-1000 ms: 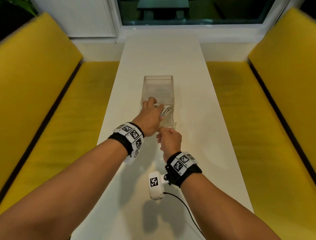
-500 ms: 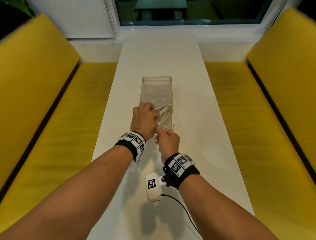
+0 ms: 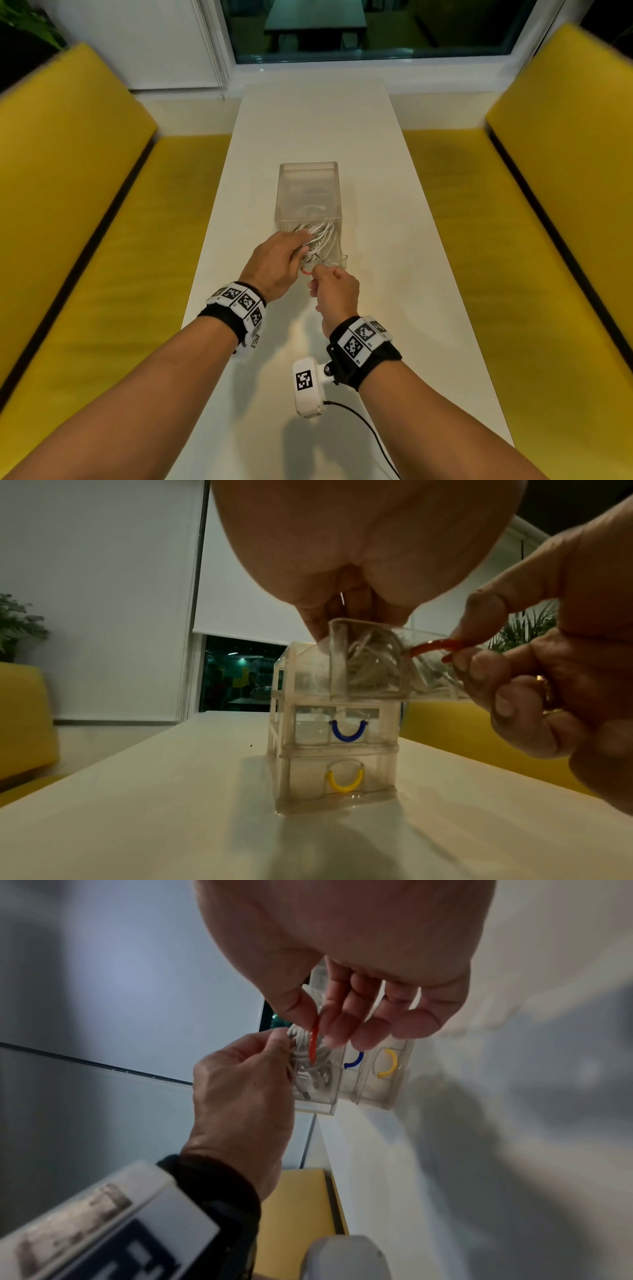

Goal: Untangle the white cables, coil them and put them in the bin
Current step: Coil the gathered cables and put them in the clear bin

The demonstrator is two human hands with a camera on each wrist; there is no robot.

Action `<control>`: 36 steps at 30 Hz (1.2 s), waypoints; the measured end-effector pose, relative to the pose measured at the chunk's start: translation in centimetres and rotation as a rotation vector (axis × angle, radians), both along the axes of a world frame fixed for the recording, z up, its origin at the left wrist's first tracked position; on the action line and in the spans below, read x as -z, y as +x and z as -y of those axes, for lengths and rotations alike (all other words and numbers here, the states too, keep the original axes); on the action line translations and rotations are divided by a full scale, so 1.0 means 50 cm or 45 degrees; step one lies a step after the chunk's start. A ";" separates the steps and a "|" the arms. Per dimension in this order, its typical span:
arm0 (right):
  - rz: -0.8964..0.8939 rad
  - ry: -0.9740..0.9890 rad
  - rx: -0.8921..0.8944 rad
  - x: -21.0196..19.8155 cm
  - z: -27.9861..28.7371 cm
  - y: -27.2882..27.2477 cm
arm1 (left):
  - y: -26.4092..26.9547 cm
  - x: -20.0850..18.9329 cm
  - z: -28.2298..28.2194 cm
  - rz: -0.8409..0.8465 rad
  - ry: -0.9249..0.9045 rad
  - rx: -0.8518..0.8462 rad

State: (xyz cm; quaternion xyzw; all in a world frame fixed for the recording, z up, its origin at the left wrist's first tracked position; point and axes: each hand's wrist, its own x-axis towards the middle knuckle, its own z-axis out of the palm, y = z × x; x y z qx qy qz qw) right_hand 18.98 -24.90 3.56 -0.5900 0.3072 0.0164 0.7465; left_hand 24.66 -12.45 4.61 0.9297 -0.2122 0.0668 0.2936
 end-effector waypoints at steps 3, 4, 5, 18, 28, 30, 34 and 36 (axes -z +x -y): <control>-0.016 -0.005 0.005 0.004 0.000 0.002 | 0.013 -0.004 0.005 0.007 0.166 0.033; -0.026 -0.007 0.009 0.007 0.000 0.002 | 0.016 -0.008 0.010 0.000 0.232 0.033; -0.034 -0.007 0.013 0.010 0.000 0.001 | 0.020 -0.010 0.014 -0.017 0.271 0.029; -0.042 0.020 -0.011 0.007 0.005 0.011 | 0.049 -0.052 0.013 -0.097 0.540 0.115; -0.059 0.042 0.055 0.012 -0.016 0.013 | 0.074 -0.052 0.009 -0.141 0.496 0.142; -0.068 0.056 0.063 0.015 -0.020 0.013 | 0.068 -0.037 0.006 -0.107 0.417 0.080; -0.049 0.046 0.045 0.018 -0.021 0.009 | 0.045 -0.027 0.006 -0.067 0.278 -0.066; -0.046 0.046 0.045 0.016 -0.018 0.009 | 0.042 -0.038 0.009 -0.073 0.340 -0.063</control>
